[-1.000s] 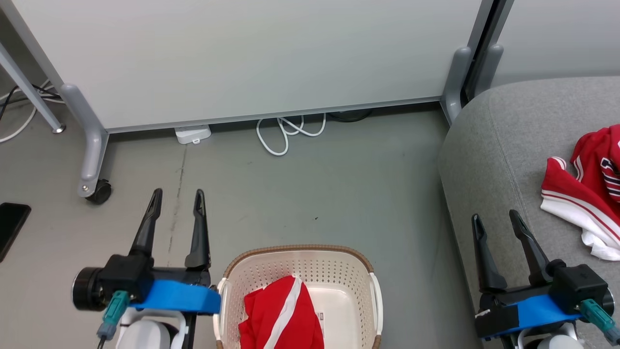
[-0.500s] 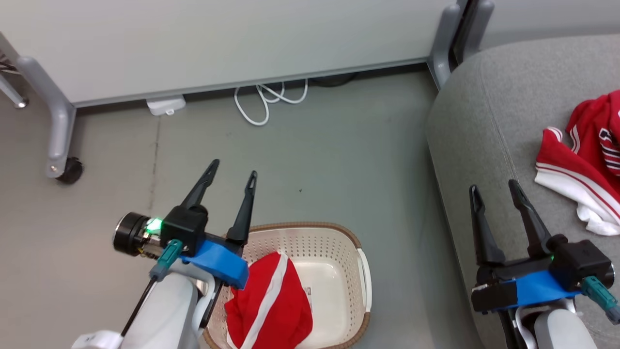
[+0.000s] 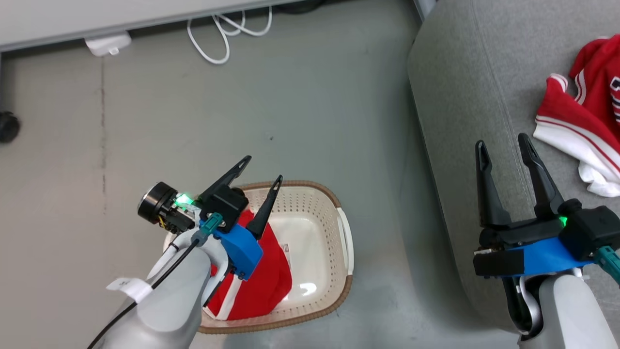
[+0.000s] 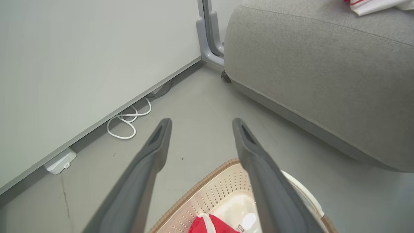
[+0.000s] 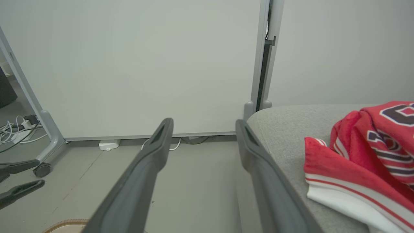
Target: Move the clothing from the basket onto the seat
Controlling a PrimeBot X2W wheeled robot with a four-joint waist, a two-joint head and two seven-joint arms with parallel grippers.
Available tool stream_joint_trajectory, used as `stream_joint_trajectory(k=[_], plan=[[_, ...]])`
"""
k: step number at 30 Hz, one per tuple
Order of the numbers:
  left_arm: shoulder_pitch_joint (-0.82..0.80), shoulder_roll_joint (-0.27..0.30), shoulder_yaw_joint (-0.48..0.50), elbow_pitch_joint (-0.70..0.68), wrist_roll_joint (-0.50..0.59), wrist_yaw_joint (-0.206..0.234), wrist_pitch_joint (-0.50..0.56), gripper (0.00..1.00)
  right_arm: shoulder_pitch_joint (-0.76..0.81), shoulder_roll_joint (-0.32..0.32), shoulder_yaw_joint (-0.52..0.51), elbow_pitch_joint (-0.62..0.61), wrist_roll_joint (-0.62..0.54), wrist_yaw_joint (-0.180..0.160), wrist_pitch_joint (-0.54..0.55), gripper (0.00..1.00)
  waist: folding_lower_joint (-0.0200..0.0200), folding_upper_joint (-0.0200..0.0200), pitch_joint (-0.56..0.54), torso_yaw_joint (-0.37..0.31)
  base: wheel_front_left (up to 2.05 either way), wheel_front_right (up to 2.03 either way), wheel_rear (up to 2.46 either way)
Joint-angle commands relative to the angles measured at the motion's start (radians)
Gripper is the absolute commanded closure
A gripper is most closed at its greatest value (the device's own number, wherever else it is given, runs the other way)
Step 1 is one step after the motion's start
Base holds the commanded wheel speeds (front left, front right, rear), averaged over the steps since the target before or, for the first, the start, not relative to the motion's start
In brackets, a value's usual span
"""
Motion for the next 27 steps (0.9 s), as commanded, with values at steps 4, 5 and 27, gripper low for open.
stream_joint_trajectory(k=[4, 5, 27], plan=[[-0.072, 0.019, -0.093, 0.089, -0.022, -0.001, -0.005, 0.00, -0.036, -0.006, 0.006, -0.012, -0.002, 0.001, -0.004, 0.00, -0.0002, 0.0000, 0.068, -0.024, 0.00, 0.00, 0.00], [-0.084, 0.023, -0.117, 0.112, -0.025, -0.001, -0.005, 0.00, -0.043, -0.006, 0.008, -0.015, -0.001, 0.001, -0.004, 0.00, -0.0002, 0.0000, 0.081, -0.028, 0.00, 0.00, 0.00], [-0.326, 0.035, -0.549, 0.472, -0.130, -0.001, 0.136, 0.00, -0.191, 0.002, 0.036, -0.077, 0.015, 0.001, -0.004, 0.00, -0.0002, 0.0000, 0.371, -0.086, 0.00, 0.00, 0.00]])
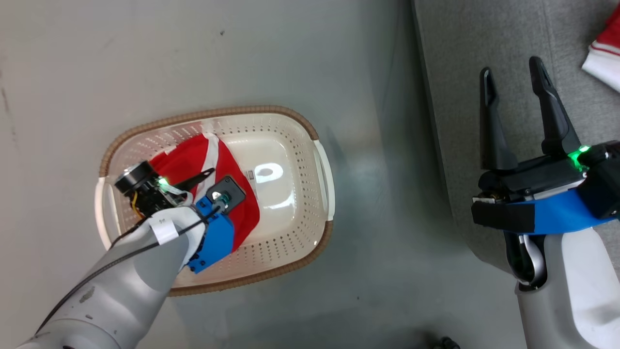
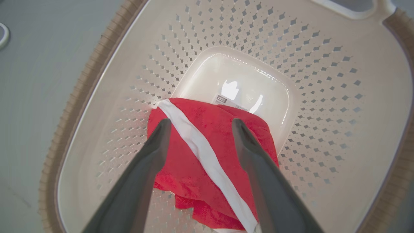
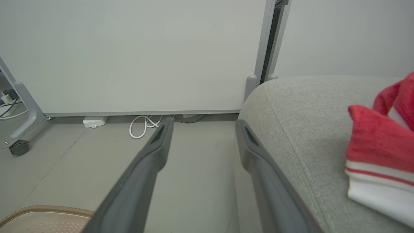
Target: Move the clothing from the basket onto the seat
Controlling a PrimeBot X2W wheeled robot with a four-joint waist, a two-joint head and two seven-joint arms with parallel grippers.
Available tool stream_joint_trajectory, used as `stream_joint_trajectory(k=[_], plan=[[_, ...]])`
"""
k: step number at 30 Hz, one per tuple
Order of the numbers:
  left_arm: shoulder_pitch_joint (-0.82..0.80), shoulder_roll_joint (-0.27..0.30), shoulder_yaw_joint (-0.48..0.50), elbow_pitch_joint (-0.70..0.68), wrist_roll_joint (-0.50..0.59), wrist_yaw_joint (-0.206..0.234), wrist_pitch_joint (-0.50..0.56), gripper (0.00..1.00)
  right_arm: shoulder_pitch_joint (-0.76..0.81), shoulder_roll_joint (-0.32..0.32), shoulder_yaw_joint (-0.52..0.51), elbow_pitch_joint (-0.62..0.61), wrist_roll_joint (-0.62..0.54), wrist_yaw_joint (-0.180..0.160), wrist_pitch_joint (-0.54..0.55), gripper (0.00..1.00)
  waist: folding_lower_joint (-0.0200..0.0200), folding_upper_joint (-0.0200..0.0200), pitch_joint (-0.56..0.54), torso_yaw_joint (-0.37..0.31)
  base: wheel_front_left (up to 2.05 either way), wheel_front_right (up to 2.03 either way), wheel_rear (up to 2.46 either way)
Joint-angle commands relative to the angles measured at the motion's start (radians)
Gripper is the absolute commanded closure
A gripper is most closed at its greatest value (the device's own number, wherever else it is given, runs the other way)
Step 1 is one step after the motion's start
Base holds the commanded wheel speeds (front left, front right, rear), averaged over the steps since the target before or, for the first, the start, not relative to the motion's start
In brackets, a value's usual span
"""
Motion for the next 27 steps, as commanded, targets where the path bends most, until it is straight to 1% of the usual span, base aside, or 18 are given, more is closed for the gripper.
stream_joint_trajectory(k=[1, 6, 11, 12, 15, 21, 27], plan=[[-0.025, 0.006, -0.017, 0.021, -0.018, 0.000, 0.034, 0.00, -0.025, 0.002, 0.001, -0.007, 0.005, 0.001, -0.004, 0.00, -0.0002, 0.0000, 0.037, -0.012, 0.00, 0.00, 0.00], [-0.058, 0.001, -0.066, 0.060, -0.056, 0.000, 0.137, 0.00, -0.044, 0.004, 0.004, -0.019, 0.002, 0.001, -0.004, 0.00, -0.0002, 0.0000, 0.085, -0.019, 0.00, 0.00, 0.00], [-0.094, 0.011, -0.105, 0.076, -0.039, 0.000, 0.194, 0.00, -0.062, 0.004, 0.007, -0.032, -0.003, 0.001, -0.004, 0.00, -0.0002, 0.0000, 0.130, -0.025, 0.00, 0.00, 0.00], [-0.103, 0.017, -0.112, 0.089, -0.037, 0.000, 0.238, 0.00, -0.068, 0.004, 0.007, -0.036, -0.003, 0.001, -0.004, 0.00, -0.0002, 0.0000, 0.146, -0.028, 0.00, 0.00, 0.00], [-0.122, 0.019, -0.122, 0.099, -0.014, 0.000, 0.301, 0.00, -0.077, 0.005, 0.010, -0.044, -0.010, 0.001, -0.004, 0.00, -0.0002, 0.0000, 0.170, -0.032, 0.00, 0.00, 0.00], [-0.145, 0.034, -0.134, 0.090, 0.063, 0.000, 0.356, 0.00, -0.088, 0.005, 0.017, -0.061, -0.007, 0.001, -0.004, 0.00, -0.0002, 0.0000, 0.219, -0.044, 0.00, 0.00, 0.00], [-0.171, 0.047, -0.136, 0.082, 0.112, 0.000, 0.389, 0.00, -0.099, 0.005, 0.018, -0.081, -0.005, 0.001, -0.004, 0.00, -0.0002, 0.0000, 0.275, -0.053, 0.00, 0.00, 0.00]])
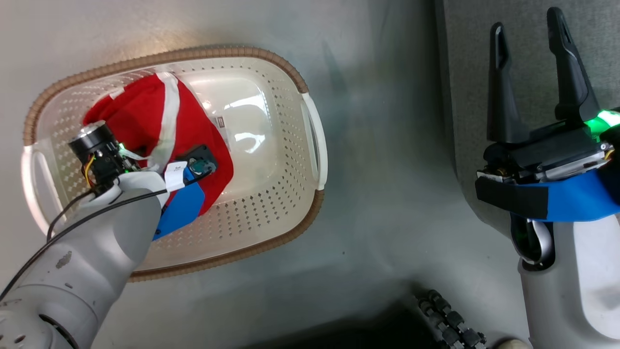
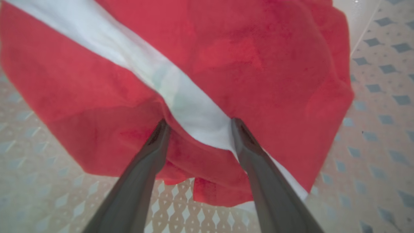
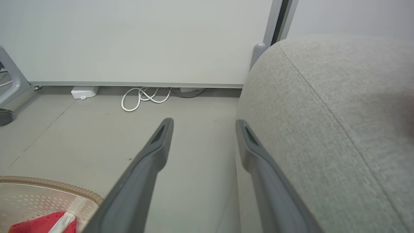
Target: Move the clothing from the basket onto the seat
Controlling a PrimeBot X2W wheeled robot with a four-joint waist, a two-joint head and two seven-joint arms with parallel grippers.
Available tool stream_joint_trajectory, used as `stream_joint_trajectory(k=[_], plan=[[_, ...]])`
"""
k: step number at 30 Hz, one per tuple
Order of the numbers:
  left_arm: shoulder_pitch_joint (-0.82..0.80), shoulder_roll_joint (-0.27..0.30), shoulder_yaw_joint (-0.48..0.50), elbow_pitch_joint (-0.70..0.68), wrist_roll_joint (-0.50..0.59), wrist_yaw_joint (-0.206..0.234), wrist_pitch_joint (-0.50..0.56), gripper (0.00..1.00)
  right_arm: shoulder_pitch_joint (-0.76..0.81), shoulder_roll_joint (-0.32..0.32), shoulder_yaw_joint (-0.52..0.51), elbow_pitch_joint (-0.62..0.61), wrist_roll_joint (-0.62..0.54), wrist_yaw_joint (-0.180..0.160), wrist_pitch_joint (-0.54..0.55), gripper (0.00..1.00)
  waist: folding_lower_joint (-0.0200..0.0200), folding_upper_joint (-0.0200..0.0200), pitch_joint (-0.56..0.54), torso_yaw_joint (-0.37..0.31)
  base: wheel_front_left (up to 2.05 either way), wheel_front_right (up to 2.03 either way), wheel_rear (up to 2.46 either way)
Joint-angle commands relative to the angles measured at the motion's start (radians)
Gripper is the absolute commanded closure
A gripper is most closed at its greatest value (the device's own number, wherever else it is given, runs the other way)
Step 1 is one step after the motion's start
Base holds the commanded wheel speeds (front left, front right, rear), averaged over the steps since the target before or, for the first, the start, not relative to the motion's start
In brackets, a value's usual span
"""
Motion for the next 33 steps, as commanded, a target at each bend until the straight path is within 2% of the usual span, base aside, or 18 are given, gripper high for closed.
stream_joint_trajectory(k=[1, 11, 19, 20, 21, 33], plan=[[-0.026, 0.011, -0.003, -0.005, 0.017, 0.000, 0.007, 0.00, -0.018, 0.002, 0.002, -0.012, 0.004, 0.001, -0.004, 0.00, -0.0001, 0.0001, 0.030, -0.008, 0.00, 0.00, 0.00], [-0.050, 0.035, -0.003, -0.020, 0.036, -0.001, 0.001, 0.00, -0.014, 0.002, 0.004, -0.057, 0.007, 0.001, -0.004, 0.00, -0.0001, 0.0001, 0.083, -0.029, 0.00, 0.00, 0.00], [-0.047, 0.031, -0.003, -0.034, -0.007, -0.001, 0.004, 0.02, -0.004, 0.002, 0.004, -0.079, -0.001, 0.001, -0.004, 0.00, -0.0001, 0.0001, 0.097, -0.033, 0.00, 0.00, 0.00], [-0.047, 0.030, -0.003, -0.036, -0.003, -0.001, 0.006, 0.64, -0.005, 0.002, 0.004, -0.080, -0.002, 0.001, -0.004, 0.00, -0.0001, 0.0001, 0.097, -0.032, 0.00, 0.00, 0.00], [-0.046, 0.027, -0.003, -0.038, -0.005, -0.001, 0.004, 0.98, -0.005, 0.002, 0.004, -0.080, -0.003, 0.001, -0.004, 0.00, -0.0001, 0.0001, 0.097, -0.031, 0.00, 0.00, 0.00], [-0.017, -0.007, -0.003, -0.065, -0.041, 0.000, -0.055, 1.00, -0.021, 0.003, -0.002, -0.064, -0.018, 0.001, -0.004, 0.00, -0.0001, 0.0001, 0.039, -0.003, 0.00, 0.00, 0.00]])
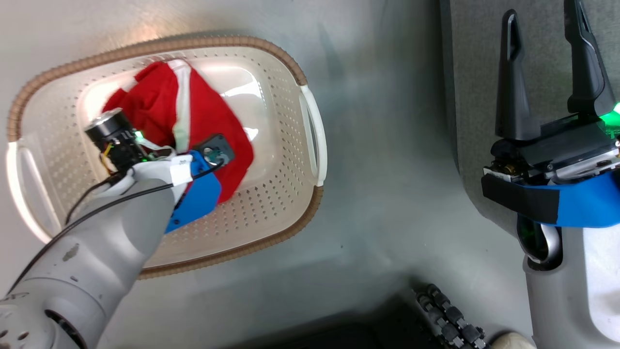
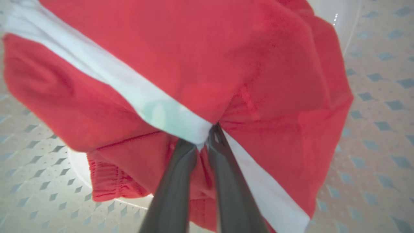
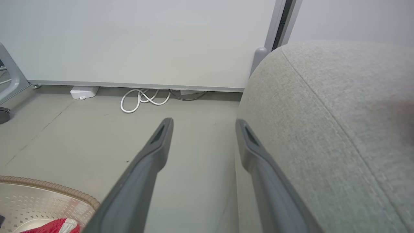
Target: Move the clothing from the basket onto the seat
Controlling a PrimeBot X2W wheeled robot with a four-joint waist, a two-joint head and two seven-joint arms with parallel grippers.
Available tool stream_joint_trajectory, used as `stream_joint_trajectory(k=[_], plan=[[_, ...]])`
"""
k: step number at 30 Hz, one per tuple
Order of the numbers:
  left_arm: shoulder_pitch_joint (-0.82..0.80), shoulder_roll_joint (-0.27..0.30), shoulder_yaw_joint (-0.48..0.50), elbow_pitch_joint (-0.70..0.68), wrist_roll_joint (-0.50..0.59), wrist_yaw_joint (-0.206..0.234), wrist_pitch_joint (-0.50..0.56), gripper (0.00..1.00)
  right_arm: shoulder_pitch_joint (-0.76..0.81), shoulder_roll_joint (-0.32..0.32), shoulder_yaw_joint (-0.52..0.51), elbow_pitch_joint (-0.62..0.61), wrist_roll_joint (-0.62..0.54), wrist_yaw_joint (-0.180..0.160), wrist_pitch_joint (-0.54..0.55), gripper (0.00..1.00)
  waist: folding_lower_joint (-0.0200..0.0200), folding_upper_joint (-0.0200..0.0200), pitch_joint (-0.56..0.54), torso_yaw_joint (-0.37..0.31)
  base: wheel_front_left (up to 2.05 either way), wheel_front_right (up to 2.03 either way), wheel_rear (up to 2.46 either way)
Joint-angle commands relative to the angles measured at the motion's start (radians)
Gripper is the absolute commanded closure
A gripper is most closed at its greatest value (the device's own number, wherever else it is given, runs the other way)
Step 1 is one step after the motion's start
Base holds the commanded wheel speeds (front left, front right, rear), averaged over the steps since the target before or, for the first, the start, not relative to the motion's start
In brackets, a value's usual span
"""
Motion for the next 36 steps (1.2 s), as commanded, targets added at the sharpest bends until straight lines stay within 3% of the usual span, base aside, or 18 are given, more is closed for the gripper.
stream_joint_trajectory(k=[1, 23, 36], plan=[[0.009, -0.007, -0.002, -0.008, -0.008, 0.000, -0.017, 1.00, -0.013, 0.002, 0.000, 0.004, -0.008, 0.001, -0.004, 0.00, 0.0000, 0.0000, -0.020, 0.009, 0.00, 0.00, 0.00], [0.087, -0.153, 0.004, -0.060, -0.206, 0.000, -0.326, 1.00, 0.064, -0.024, -0.027, 0.078, -0.041, 0.001, -0.004, 0.00, 0.0000, 0.0000, -0.342, 0.123, 0.00, 0.00, 0.00], [0.133, -0.178, 0.092, -0.070, -0.315, 0.006, -0.454, 1.00, 0.157, -0.034, -0.039, 0.132, -0.040, 0.001, -0.004, 0.00, 0.0000, 0.0000, -0.556, 0.178, 0.00, 0.00, 0.00]])
